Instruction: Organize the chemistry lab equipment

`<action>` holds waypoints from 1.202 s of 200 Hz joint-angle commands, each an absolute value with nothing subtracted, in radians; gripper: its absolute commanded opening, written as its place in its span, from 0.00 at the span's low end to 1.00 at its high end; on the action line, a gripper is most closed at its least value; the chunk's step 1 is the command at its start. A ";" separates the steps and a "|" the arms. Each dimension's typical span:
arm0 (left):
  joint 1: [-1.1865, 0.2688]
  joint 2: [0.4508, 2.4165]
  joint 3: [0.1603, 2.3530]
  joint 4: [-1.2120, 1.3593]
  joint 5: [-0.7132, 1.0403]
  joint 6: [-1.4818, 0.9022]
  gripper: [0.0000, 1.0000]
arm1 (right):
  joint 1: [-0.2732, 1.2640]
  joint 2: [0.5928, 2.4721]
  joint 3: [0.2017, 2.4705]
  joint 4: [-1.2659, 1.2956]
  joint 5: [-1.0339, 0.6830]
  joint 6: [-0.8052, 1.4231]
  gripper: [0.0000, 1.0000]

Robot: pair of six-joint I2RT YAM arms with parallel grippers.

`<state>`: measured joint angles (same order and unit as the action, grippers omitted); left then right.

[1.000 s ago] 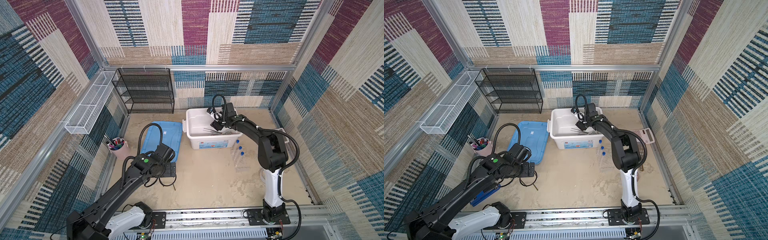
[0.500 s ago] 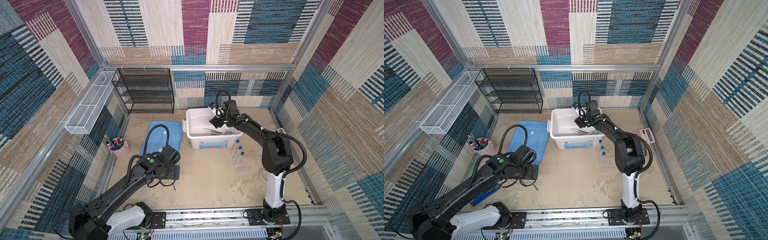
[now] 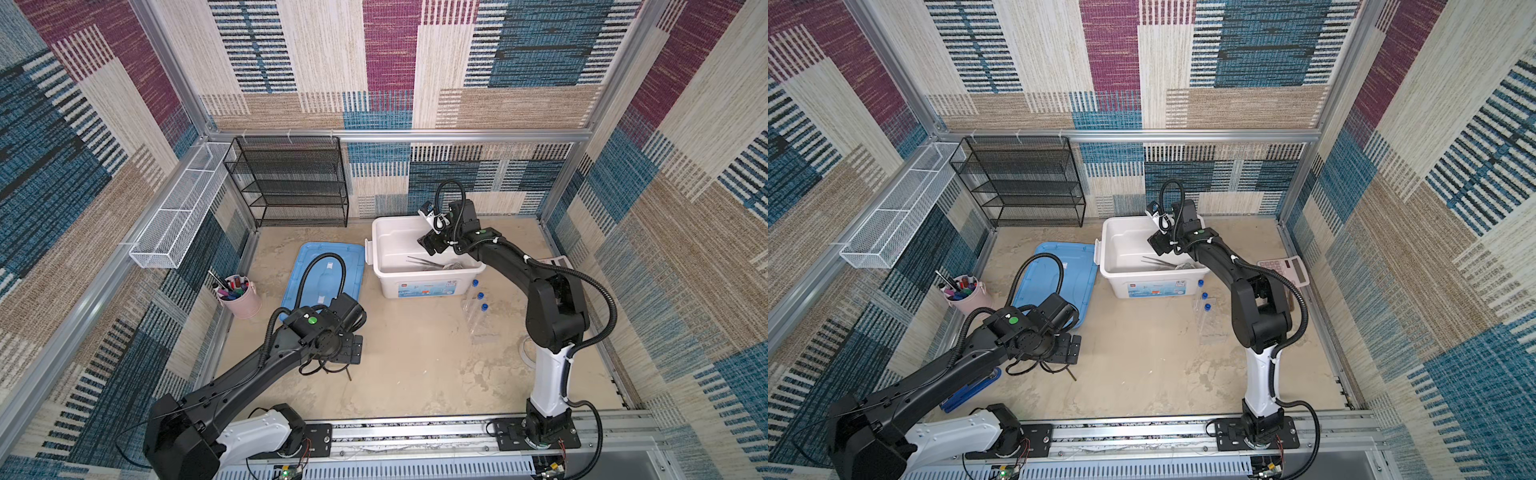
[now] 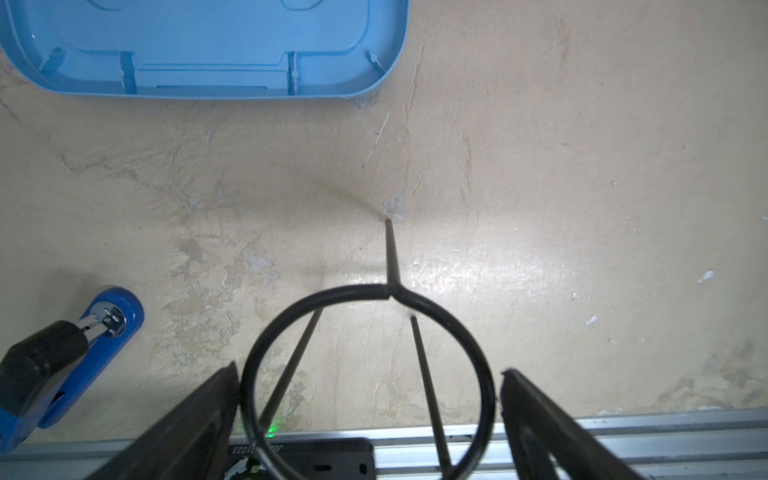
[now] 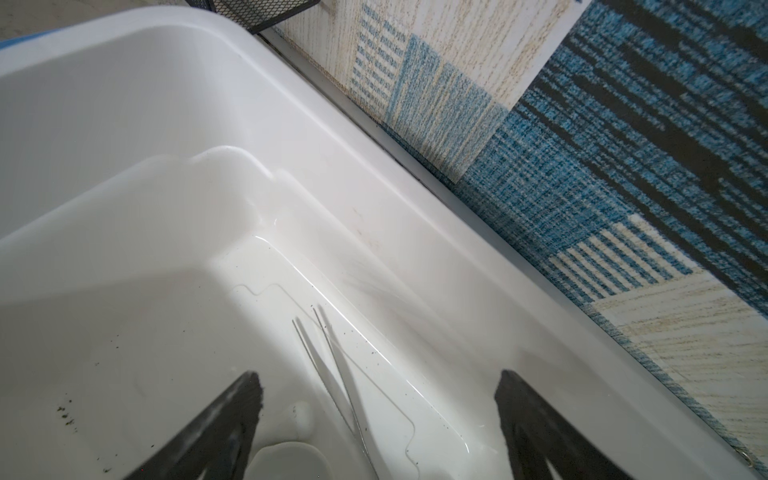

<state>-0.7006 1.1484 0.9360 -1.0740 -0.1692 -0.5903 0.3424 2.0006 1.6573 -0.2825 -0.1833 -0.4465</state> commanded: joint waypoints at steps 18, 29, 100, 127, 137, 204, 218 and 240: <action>-0.704 1.147 0.928 -1.094 -0.166 -0.604 1.00 | 0.341 1.988 1.648 -0.250 -0.182 -0.438 0.91; -0.706 1.147 0.927 -1.094 -0.164 -0.605 1.00 | 0.341 1.988 1.645 -0.251 -0.178 -0.440 0.91; -0.710 1.146 0.919 -1.092 -0.154 -0.606 1.00 | 0.340 1.985 1.637 -0.249 -0.175 -0.446 0.91; -0.710 1.146 0.914 -1.092 -0.157 -0.610 1.00 | 0.339 1.986 1.637 -0.250 -0.176 -0.446 0.92; -0.710 1.146 0.914 -1.092 -0.157 -0.611 1.00 | 0.339 1.985 1.637 -0.250 -0.177 -0.446 0.92; -0.710 1.175 0.917 -1.092 -0.153 -0.609 1.00 | 0.339 1.985 1.635 -0.250 -0.177 -0.448 0.92; -0.710 1.175 0.918 -1.092 -0.156 -0.611 1.00 | 0.340 1.985 1.635 -0.249 -0.177 -0.448 0.92; -0.710 1.171 0.917 -1.092 -0.159 -0.617 1.00 | 0.340 1.985 1.634 -0.247 -0.177 -0.448 0.92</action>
<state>-0.7097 1.1728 0.9161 -1.0809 -0.1509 -0.5953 0.3389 1.9949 1.6352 -0.2817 -0.1799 -0.4469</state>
